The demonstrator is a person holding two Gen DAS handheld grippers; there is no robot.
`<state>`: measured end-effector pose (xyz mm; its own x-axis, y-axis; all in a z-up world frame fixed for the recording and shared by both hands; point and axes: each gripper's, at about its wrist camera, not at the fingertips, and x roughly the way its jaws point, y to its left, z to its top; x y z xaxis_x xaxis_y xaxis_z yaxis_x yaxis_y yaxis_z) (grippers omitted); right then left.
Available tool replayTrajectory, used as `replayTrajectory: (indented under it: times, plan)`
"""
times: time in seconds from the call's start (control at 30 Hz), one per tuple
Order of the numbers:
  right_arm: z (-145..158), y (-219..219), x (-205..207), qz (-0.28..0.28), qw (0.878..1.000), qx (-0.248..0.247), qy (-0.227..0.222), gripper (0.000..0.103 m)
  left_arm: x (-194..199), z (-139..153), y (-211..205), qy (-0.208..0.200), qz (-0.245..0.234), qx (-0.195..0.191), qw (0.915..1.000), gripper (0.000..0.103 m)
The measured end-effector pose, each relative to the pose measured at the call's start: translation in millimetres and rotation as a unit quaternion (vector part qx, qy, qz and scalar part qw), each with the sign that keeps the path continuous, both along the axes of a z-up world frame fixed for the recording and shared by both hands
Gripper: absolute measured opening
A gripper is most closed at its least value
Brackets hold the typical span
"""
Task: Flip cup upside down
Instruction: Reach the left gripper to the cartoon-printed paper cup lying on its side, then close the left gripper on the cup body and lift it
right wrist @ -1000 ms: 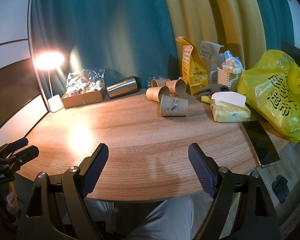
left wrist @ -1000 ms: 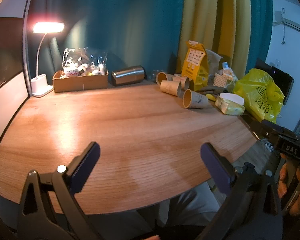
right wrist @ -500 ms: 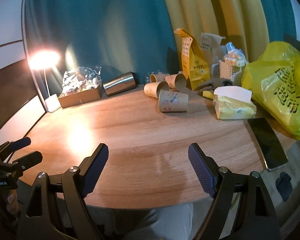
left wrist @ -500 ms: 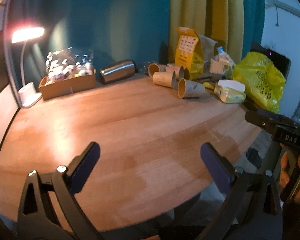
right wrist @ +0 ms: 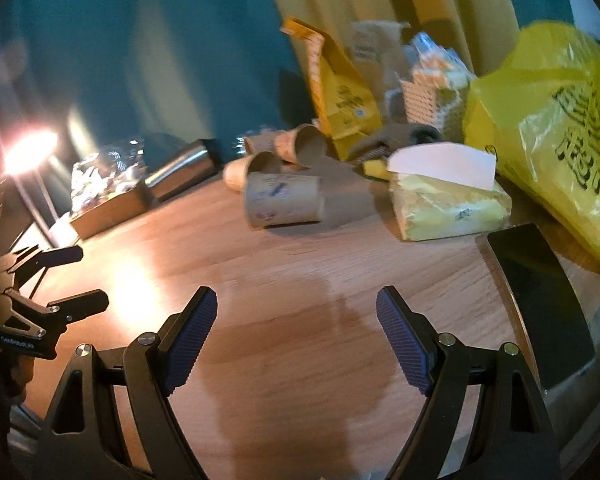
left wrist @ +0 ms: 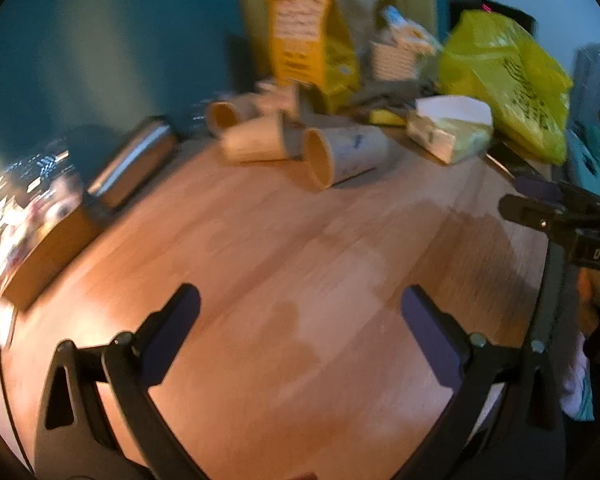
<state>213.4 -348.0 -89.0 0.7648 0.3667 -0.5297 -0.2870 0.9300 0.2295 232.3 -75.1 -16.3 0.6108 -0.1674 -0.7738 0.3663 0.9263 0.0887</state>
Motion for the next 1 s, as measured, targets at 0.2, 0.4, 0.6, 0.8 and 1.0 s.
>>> replayTrajectory:
  times: [0.2,0.4,0.6,0.8,1.0]
  plan:
    - [-13,-15,31,-0.019,0.999,0.023,0.029,0.085,77,-1,-44,0.021,-0.098,0.067,0.9927,0.102]
    - [-25,-29,44,-0.038,0.997,0.046,0.05,0.085,124,-13,-98,0.021,-0.198,0.159,0.9668,0.102]
    - [-30,-41,48,-0.051,0.995,0.061,0.056,0.085,154,-33,-136,0.03,-0.264,0.212,0.9403,0.102]
    - [-31,-48,50,-0.056,0.995,0.066,0.058,0.085,177,-63,-147,0.071,-0.271,0.231,0.9319,0.087]
    - [-34,-49,48,-0.055,0.994,0.07,0.062,0.085,175,-67,-141,0.097,-0.257,0.211,0.9382,0.069]
